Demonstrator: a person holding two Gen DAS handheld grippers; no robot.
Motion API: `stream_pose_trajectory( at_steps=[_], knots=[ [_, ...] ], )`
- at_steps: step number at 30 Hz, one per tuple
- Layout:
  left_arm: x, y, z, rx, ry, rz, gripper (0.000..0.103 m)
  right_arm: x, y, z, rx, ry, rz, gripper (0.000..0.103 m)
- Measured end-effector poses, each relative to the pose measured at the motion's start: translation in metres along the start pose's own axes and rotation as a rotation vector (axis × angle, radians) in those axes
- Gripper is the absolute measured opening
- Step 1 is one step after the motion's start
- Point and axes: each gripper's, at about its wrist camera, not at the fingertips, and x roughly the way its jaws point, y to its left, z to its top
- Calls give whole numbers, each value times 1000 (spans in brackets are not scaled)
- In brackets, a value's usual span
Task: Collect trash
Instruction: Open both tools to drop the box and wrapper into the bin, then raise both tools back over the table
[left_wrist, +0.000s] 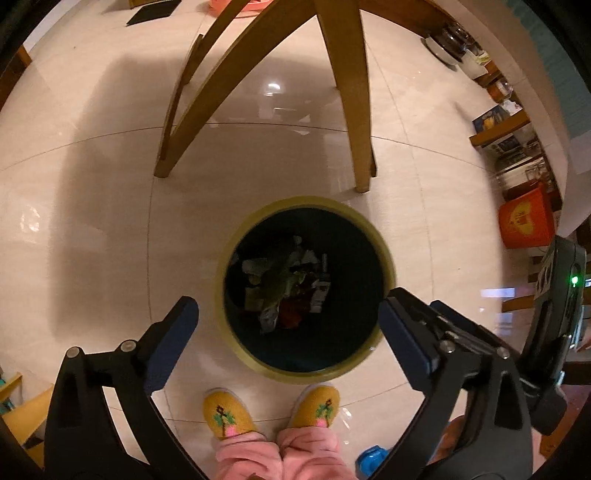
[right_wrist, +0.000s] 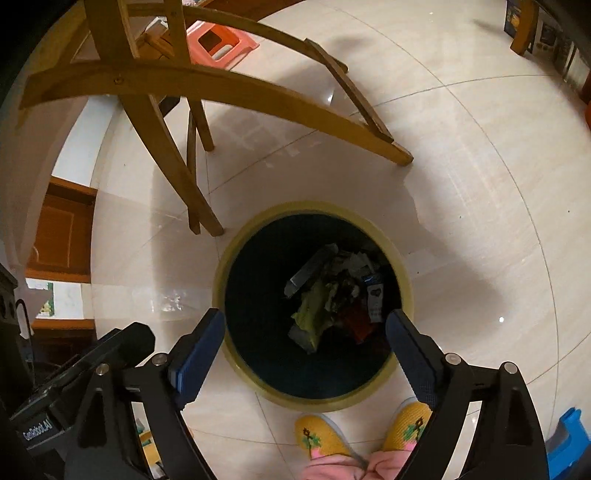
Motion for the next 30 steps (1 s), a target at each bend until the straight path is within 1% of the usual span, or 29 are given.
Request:
stream_pose_trajectory(
  at_steps=[5,7,11,14,17,23,30],
  knots=[
    [-6,9,3,11,-28,40,97,0,7,-2,-21,-7,-8,90],
    [-10,10,4,10,-45,52,97,-1,12,3,-29,-15,-16,90],
    [-23,11,7,1,-67,70,97,-15,22,5,-36,-21,-25,90],
    [-37,10,8,-13,-72,67,97,-27,26,7,-35,-15,-26,90],
    [-58,4,9,-10,-78,75,97,-45,33,7,-37,-16,-30,90],
    [-114,-6,11,-12,-84,82,97,-104,47,8,-30,-13,-29,90],
    [-203,-25,3,0,-107,81,97,-192,72,10,-52,-22,-12,90]
  ],
)
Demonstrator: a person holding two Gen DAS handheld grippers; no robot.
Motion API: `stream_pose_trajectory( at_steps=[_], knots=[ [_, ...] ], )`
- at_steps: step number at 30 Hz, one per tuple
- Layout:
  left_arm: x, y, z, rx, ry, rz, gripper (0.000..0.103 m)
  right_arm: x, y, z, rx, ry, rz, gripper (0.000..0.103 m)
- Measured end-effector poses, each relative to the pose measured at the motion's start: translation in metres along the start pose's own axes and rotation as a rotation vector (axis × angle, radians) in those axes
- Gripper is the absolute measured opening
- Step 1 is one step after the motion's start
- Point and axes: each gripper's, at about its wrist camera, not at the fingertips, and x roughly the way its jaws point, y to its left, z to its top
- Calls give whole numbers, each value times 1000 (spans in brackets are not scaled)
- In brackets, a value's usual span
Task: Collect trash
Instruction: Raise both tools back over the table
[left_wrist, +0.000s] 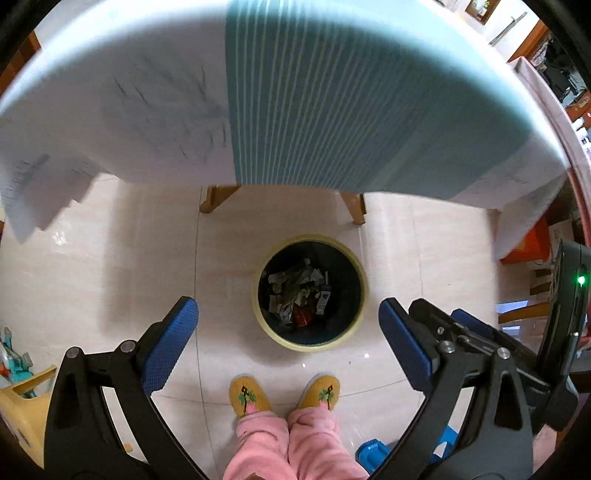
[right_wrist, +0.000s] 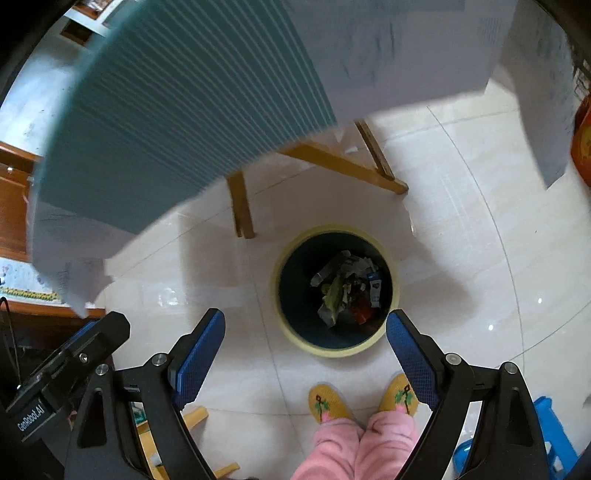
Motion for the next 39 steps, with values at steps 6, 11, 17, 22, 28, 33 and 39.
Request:
stream_pose_trajectory(
  at_steps=[6,11,17,22,28,33,39],
  knots=[
    [-73,-14,6,34,-38,25,97,-77,21,2,-52,-27,12,90],
    [-128,-19,15,3,-49,28,97,-138,32,8,-74,-34,21,90],
    [-194,-32,25,-4,-91,56,97,-201,35,17,-94,-52,22,90],
    [-242,-44,32,-4,-128,85,97,-249,39,35,-118,-99,26,90],
    [-282,-54,41,4,-194,109,97,-304,45,64,-153,-185,27,90],
    [-318,-56,63,11,-270,138,97,-330,58,85,-201,-234,20,90],
    [-336,-37,98,-17,-335,147,97,-330,81,120,-224,-278,23,90]
  ],
)
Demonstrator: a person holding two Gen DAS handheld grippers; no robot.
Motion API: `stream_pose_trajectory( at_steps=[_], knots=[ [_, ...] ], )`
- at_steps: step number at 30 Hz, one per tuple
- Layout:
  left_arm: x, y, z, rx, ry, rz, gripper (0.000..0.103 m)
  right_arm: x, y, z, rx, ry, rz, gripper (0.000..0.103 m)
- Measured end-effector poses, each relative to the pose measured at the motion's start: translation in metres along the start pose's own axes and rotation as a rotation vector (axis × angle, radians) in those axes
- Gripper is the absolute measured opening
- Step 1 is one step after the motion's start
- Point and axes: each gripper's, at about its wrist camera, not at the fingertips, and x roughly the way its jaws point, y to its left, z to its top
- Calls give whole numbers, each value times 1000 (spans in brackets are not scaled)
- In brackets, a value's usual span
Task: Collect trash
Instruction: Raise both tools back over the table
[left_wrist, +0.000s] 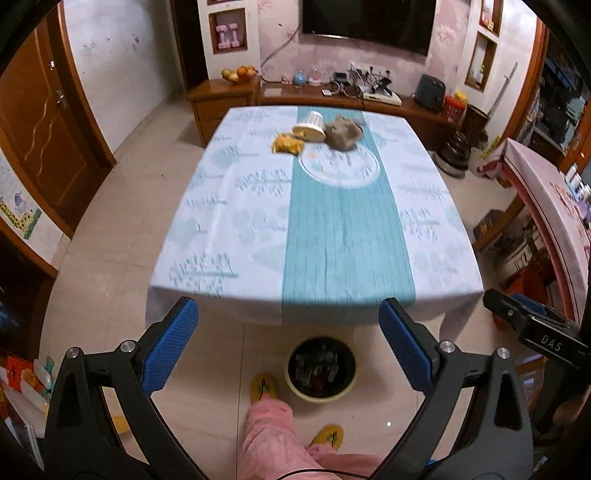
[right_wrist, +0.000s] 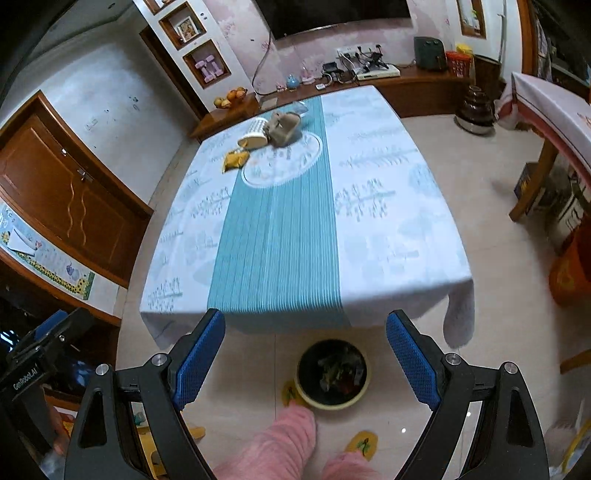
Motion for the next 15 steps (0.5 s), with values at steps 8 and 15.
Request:
stream_pose_trajectory(
  at_steps=[8,15],
  knots=[
    [64,40,63,-21,-38,1,97,50,29,73,-44,-81,-7,90],
    [146,76,147,13,-18,-42,97,134,57,156,6,-76,-13,90]
  ],
)
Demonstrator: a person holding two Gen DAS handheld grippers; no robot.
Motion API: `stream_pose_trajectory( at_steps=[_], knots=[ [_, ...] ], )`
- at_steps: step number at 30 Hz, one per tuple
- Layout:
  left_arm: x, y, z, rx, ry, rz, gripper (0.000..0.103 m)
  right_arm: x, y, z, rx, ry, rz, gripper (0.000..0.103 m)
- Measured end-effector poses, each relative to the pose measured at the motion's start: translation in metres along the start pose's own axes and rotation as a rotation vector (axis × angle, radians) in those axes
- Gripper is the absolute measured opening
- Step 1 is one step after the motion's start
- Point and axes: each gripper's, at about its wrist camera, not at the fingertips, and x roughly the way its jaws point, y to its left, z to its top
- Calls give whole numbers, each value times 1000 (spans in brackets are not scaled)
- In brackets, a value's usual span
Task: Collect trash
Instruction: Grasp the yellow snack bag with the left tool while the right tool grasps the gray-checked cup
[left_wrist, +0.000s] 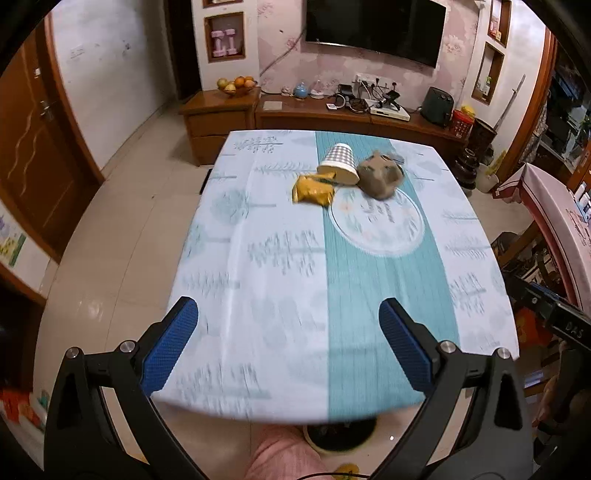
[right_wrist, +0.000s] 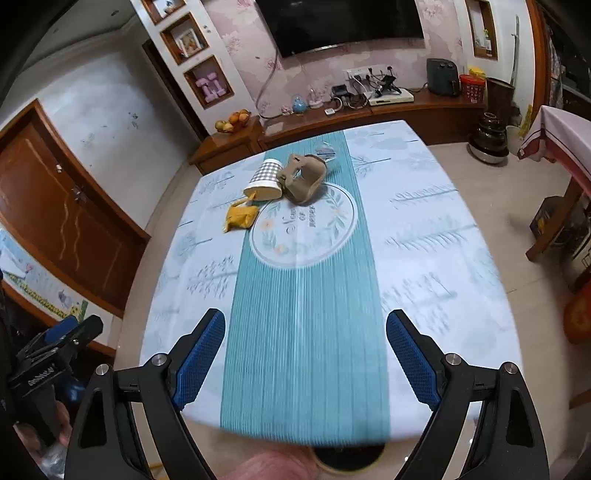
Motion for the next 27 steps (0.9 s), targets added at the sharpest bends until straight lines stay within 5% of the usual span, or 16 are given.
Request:
stream_pose_trajectory(
  at_steps=[12,19,27],
  knots=[
    [186,2,120,128,50,-139,98,206,51,119,68,30,36,90],
    [279,-34,142,205,91,-156,98,268,67,165,81,-16,20,90],
    [348,-48,153,193,154,-128,98,310,62,179,91,-4,0,90]
  ],
)
